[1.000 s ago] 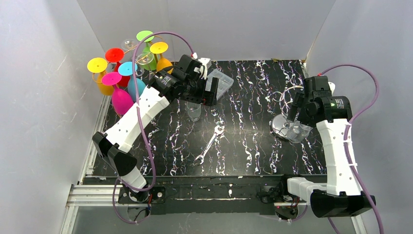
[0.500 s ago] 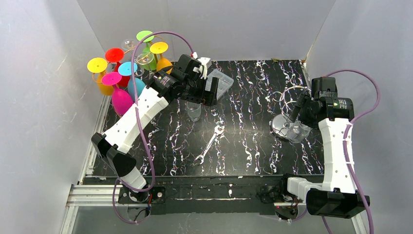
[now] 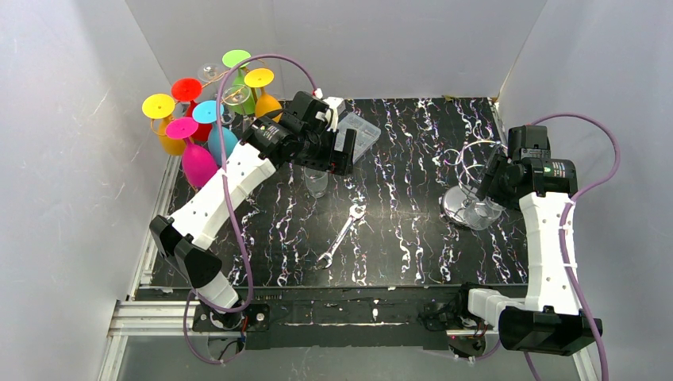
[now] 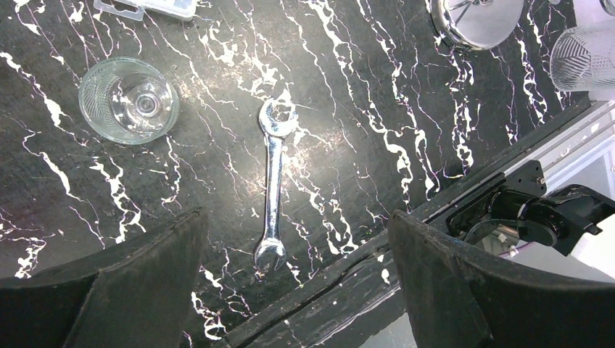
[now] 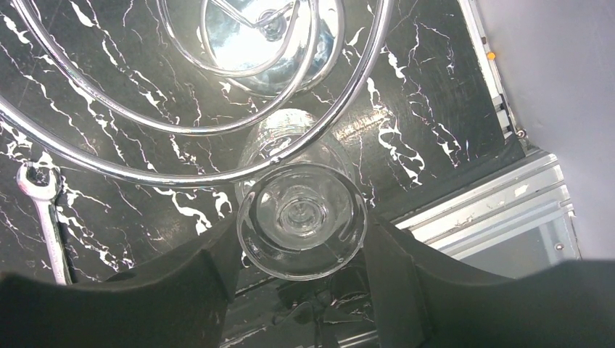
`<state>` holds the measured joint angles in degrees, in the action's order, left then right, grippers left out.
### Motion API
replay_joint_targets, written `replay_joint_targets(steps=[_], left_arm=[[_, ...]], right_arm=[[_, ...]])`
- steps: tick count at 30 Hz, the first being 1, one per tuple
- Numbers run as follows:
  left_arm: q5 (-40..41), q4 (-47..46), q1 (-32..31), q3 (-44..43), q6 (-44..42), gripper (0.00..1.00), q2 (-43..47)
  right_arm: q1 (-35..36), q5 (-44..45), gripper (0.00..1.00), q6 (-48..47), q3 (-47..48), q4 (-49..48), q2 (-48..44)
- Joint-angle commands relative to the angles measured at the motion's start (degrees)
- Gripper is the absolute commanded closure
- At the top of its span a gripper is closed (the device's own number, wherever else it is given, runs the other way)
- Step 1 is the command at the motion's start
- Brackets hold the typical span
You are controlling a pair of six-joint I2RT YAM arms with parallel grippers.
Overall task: Take the wine glass off the wine glass rack
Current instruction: Pick up the wine glass from the wine rack.
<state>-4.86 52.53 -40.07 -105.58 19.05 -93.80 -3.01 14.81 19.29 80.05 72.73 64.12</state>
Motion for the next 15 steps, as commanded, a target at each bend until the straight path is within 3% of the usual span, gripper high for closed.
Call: replay_joint_targets(steps=[1, 9, 15], left_arm=[[-0.65, 0.06, 0.13, 0.14, -0.59, 0.07, 3.35], [-0.94, -0.07, 0.13, 0.59, -0.50, 0.07, 3.36], [-1.11, -0.11, 0.09, 0.72, -0.34, 0.07, 3.45]], right_arm=[[-0.33, 0.16, 0.39, 0.04, 2.77, 1.07, -1.06], [-0.33, 3.77, 0.44, 0.83, 6.05, 4.92, -0.99], [-0.29, 1.69, 0.44, 0.93, 4.96, 5.23, -2.11]])
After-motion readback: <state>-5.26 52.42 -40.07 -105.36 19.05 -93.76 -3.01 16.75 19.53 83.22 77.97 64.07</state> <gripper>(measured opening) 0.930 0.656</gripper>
